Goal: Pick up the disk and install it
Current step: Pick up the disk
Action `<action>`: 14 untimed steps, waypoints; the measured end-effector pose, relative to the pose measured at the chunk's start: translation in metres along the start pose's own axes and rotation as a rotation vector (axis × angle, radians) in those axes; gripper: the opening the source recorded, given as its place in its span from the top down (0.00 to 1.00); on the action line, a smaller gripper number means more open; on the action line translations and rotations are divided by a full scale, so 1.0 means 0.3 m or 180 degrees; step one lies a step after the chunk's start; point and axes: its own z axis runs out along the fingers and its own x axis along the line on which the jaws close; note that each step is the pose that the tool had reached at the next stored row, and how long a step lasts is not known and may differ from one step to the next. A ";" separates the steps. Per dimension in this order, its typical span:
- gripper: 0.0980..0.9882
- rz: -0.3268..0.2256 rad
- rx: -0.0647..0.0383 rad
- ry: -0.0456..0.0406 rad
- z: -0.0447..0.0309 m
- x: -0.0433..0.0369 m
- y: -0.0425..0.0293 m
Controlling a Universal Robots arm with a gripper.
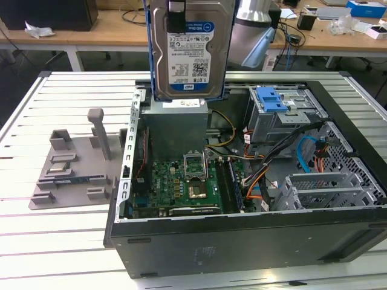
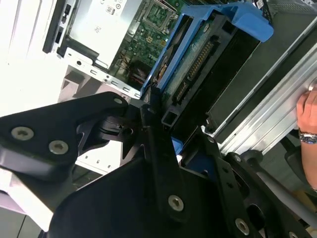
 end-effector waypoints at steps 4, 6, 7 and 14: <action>0.70 0.0000 0.0000 0.0000 0.003 0.034 0.000; 0.70 0.0000 0.0000 0.0000 0.004 0.049 0.000; 0.70 0.0000 0.0000 0.0000 0.004 0.062 0.000; 0.70 0.0000 0.0000 0.0000 0.008 0.127 0.000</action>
